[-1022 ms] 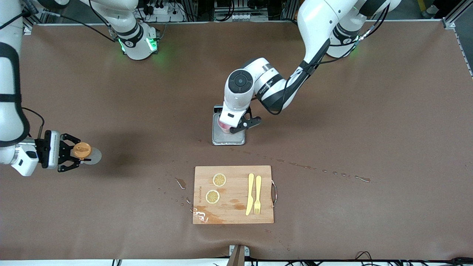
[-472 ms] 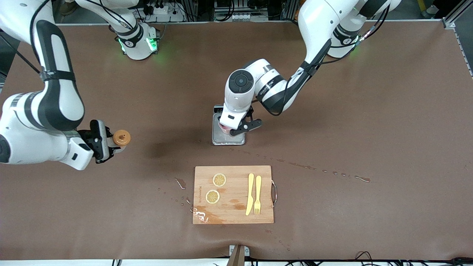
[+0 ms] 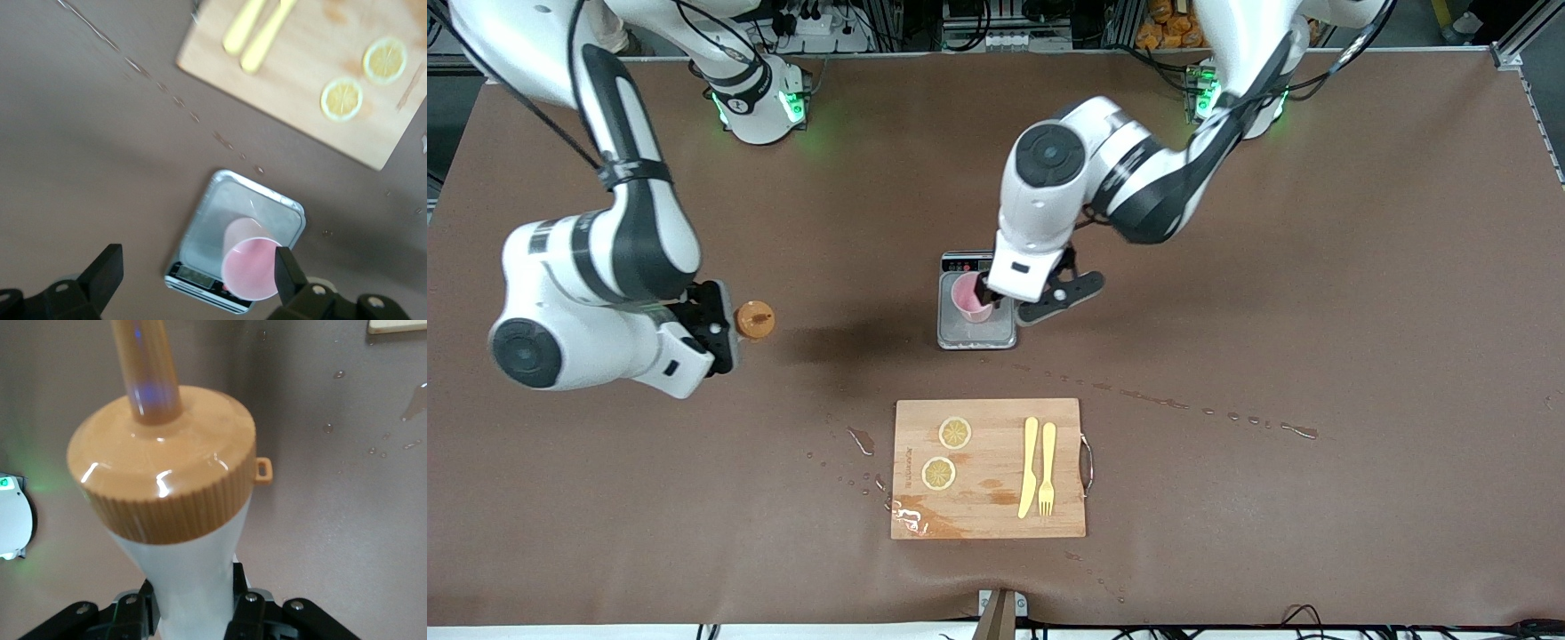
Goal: Add sauce to pink cup with both arms
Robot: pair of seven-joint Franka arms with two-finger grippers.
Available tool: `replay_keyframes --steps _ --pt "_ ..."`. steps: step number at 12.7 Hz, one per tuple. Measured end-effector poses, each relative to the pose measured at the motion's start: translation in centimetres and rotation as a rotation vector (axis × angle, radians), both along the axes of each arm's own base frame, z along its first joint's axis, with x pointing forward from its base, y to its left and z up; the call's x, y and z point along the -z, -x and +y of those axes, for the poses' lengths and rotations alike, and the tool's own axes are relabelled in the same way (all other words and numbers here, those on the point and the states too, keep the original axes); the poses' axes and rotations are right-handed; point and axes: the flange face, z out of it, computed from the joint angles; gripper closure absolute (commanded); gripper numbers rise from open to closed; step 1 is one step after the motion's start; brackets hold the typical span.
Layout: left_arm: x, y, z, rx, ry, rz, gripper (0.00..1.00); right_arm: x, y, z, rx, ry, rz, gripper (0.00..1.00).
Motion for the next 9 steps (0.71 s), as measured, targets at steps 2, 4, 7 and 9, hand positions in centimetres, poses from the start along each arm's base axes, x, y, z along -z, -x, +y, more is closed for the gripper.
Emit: replay_keyframes --steps 2,4,7,9 --pt "-4.7 -1.7 4.3 -0.014 -0.006 -0.036 0.0 0.0 1.4 3.8 0.0 0.096 0.023 0.78" --pt "-7.7 -3.8 9.6 -0.01 -0.023 -0.053 0.0 0.0 3.1 7.4 0.003 0.204 0.03 0.73" --pt "-10.1 -6.3 17.8 0.059 -0.071 -0.03 0.0 -0.3 5.8 13.1 0.03 0.321 0.006 0.73" --pt "-11.9 -7.1 22.5 0.119 -0.09 -0.024 0.0 -0.5 7.9 16.3 0.056 0.405 -0.008 0.74"
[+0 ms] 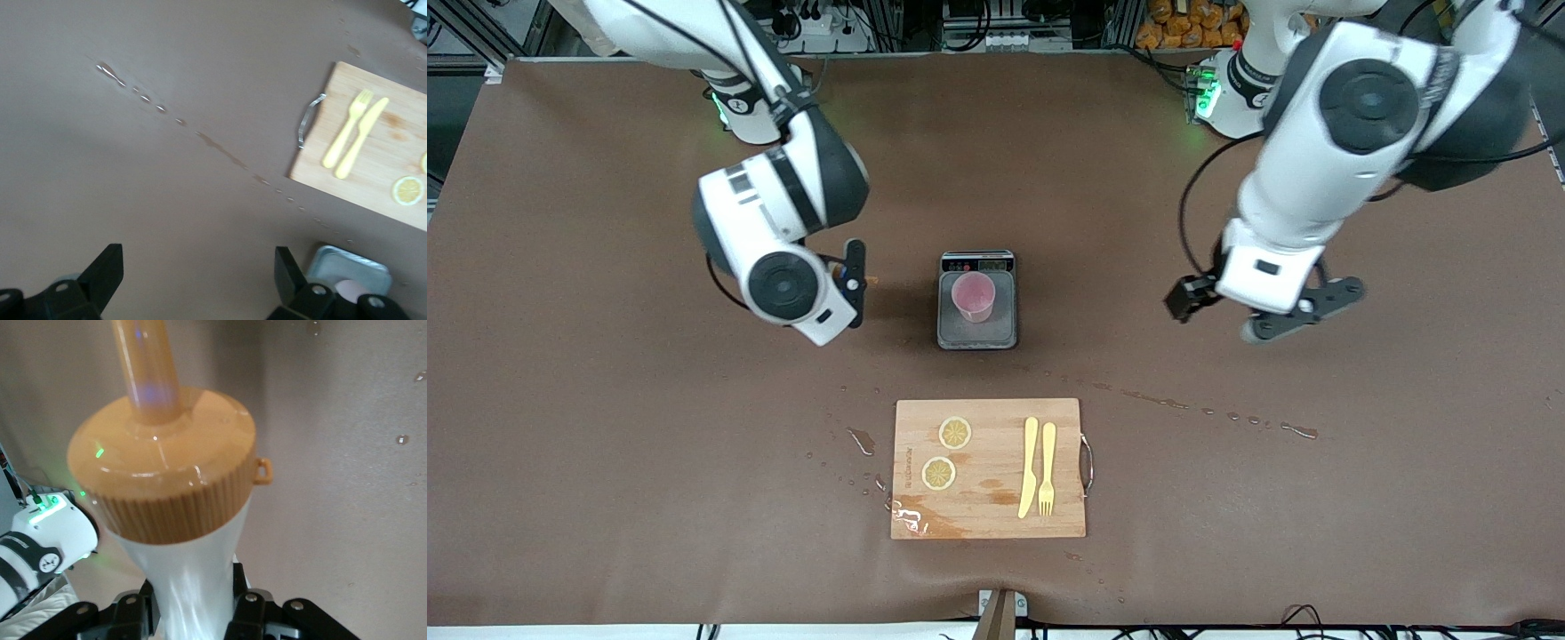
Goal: Add sauce to pink cup with both arms
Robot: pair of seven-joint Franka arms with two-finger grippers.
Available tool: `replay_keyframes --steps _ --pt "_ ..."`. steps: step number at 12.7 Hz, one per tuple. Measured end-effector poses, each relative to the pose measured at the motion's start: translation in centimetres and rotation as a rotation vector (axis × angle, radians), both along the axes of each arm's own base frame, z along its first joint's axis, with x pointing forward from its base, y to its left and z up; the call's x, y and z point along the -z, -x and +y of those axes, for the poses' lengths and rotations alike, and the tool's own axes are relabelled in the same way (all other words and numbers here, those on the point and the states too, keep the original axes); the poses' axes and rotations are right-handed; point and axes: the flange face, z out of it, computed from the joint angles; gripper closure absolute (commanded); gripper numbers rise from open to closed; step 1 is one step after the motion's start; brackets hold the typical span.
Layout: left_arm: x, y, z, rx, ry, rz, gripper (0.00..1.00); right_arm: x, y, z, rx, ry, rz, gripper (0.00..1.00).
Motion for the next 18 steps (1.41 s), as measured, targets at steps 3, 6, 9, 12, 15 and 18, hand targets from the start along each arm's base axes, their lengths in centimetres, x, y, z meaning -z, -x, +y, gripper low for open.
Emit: replay_keyframes --steps 3,6,9,12,15,18 --pt "-2.7 -0.4 6.6 0.078 -0.021 0.006 0.0 0.2 2.2 3.3 0.019 0.074 -0.035 0.74" --pt "-5.3 0.2 11.0 0.137 -0.007 0.003 0.0 0.5 3.8 5.5 0.055 0.142 -0.082 0.74" --pt "-6.9 0.7 14.2 0.21 -0.003 0.001 0.0 1.2 5.9 7.7 0.069 0.232 -0.113 0.74" --pt "-8.9 1.5 18.6 0.269 0.02 -0.015 0.0 2.2 7.4 9.1 0.032 0.329 -0.151 0.74" --pt "-10.0 2.5 21.9 0.301 0.012 -0.008 0.0 3.1 7.5 9.3 -0.011 0.396 -0.181 0.74" --pt "-9.8 2.6 21.8 0.322 0.013 0.003 0.0 4.6 7.2 9.3 -0.052 0.456 -0.206 0.79"
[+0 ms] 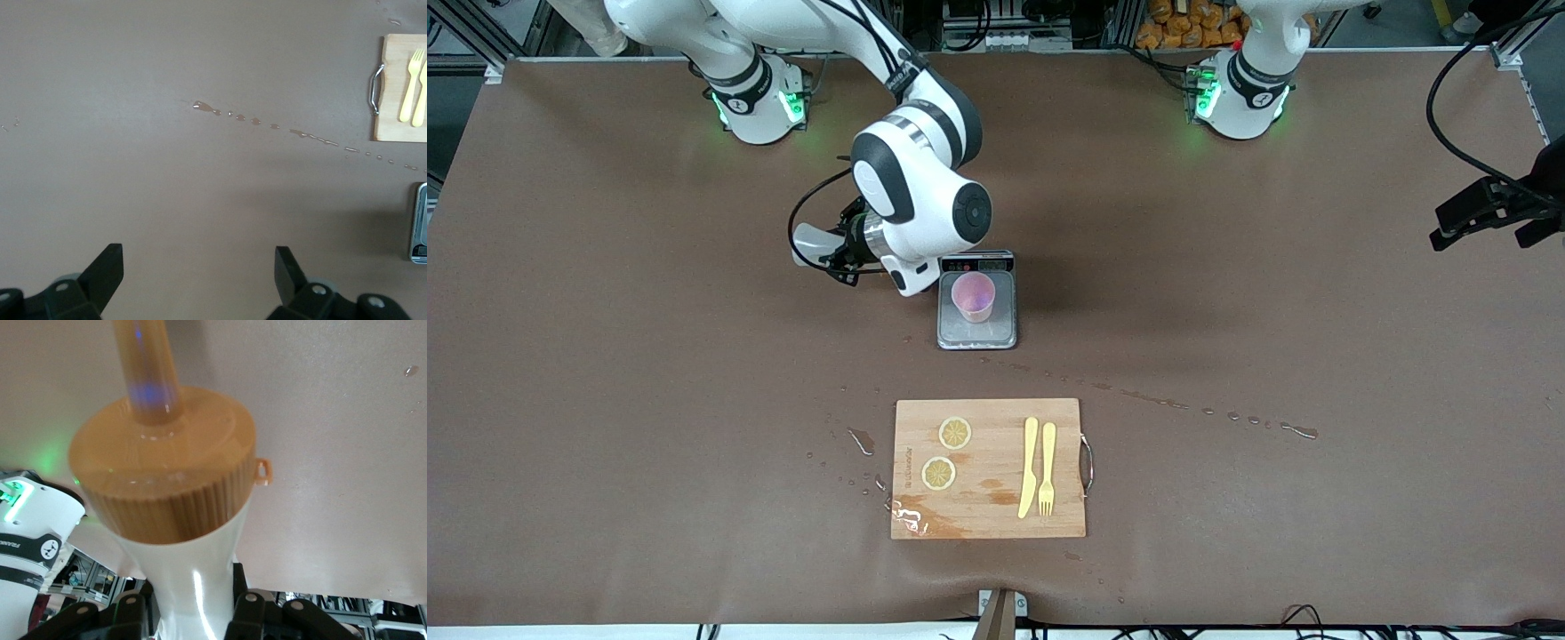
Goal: Add sauce to pink cup with both arms
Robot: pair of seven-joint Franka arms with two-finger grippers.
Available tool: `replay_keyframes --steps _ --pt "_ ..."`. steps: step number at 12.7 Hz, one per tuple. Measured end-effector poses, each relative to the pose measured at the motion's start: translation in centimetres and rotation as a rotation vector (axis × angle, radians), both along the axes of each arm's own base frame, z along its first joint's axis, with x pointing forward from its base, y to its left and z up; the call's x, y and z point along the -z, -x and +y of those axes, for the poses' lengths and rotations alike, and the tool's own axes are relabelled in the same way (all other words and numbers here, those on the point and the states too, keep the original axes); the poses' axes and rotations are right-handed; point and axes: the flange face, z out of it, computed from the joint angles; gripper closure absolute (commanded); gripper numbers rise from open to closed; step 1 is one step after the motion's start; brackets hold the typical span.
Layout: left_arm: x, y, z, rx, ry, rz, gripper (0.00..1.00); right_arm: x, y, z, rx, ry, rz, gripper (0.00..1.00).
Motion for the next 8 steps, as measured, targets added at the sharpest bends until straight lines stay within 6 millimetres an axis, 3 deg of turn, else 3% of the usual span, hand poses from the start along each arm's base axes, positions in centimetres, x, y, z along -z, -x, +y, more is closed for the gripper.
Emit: replay_keyframes --steps 2,5,8 --pt "0.2 0.2 -0.9 0.017 0.0 0.012 0.0 1.0 0.4 0.6 -0.024 0.026 0.0 1.0" --pt "0.1 0.4 -1.0 0.019 -0.001 0.015 0.0 1.4 1.1 1.3 -0.039 0.046 -0.006 1.0" --pt "0.2 0.4 -1.0 0.019 -0.001 0.017 0.0 1.2 0.7 0.9 -0.028 0.05 -0.012 1.0"
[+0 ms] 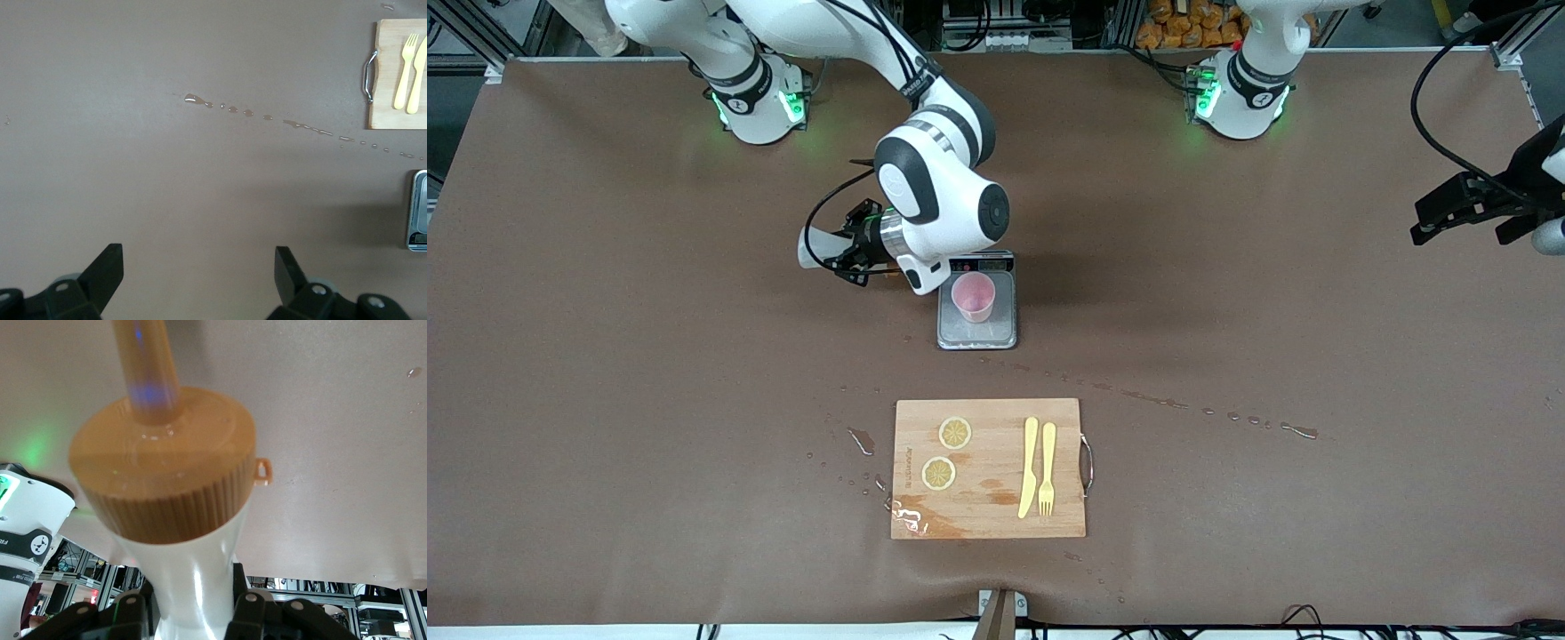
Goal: Add sauce to pink cup with both arms
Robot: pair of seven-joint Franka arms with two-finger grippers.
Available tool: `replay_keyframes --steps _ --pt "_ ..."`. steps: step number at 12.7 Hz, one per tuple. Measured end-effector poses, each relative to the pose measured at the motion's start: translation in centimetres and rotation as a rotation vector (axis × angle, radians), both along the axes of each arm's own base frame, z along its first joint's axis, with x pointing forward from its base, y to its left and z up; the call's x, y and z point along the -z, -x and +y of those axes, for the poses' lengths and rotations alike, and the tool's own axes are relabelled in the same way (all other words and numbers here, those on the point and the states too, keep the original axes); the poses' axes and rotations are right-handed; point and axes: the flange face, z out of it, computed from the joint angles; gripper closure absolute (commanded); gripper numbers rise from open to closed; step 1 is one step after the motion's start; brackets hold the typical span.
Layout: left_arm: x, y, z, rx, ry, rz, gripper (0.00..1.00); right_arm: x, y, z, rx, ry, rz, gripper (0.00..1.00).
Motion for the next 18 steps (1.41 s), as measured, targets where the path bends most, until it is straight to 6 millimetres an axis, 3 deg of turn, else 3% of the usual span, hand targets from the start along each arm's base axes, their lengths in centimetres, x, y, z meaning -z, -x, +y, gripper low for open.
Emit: replay_keyframes --steps 1,2,3,4,6,7,8,11,13,16,17,18 --pt "0.0 0.0 0.0 0.001 0.0 0.0 0.0 -0.1 -0.2 -0.2 0.006 0.0 -0.004 1.0" --pt "0.0 0.0 0.0 0.001 0.0 0.0 0.0 -0.2 -0.6 -0.6 0.016 -0.001 -0.009 0.88" --pt "0.0 0.0 0.0 0.0 0.0 0.001 0.0 -0.4 -1.1 -1.0 0.03 -0.002 -0.018 0.83" --pt "0.1 0.0 0.0 0.0 0.0 0.002 0.0 -0.5 -1.4 -1.3 0.044 -0.001 -0.028 1.0" --pt "0.4 0.0 0.0 -0.001 0.0 0.008 0.0 -0.6 -1.7 -1.6 0.064 0.001 -0.046 1.0" --pt "0.5 0.0 0.1 -0.002 -0.001 0.011 0.0 -0.7 -1.9 -1.8 0.074 -0.001 -0.052 0.91" --pt "0.5 0.0 0.1 -0.002 -0.001 0.013 0.0 -0.8 -2.2 -2.1 0.087 -0.003 -0.057 1.0" --pt "0.6 0.0 0.2 -0.003 -0.001 0.016 0.0 -1.3 -3.3 -3.2 0.134 -0.026 -0.064 1.0" --pt "0.7 0.1 0.2 -0.003 -0.001 0.019 0.0 -2.3 -5.2 -5.2 0.233 -0.129 -0.061 1.0" --pt "0.6 0.1 0.2 -0.004 -0.001 0.02 0.0 -5.8 -8.4 -10.9 0.353 -0.239 -0.066 1.0" --pt "0.6 0.1 0.2 -0.004 -0.001 0.021 0.0 -6.3 -8.9 -12.0 0.349 -0.26 -0.059 0.95" --pt "0.7 0.2 0.2 -0.004 -0.002 0.025 0.0 -6.4 -9.2 -12.8 0.337 -0.283 -0.056 0.76"
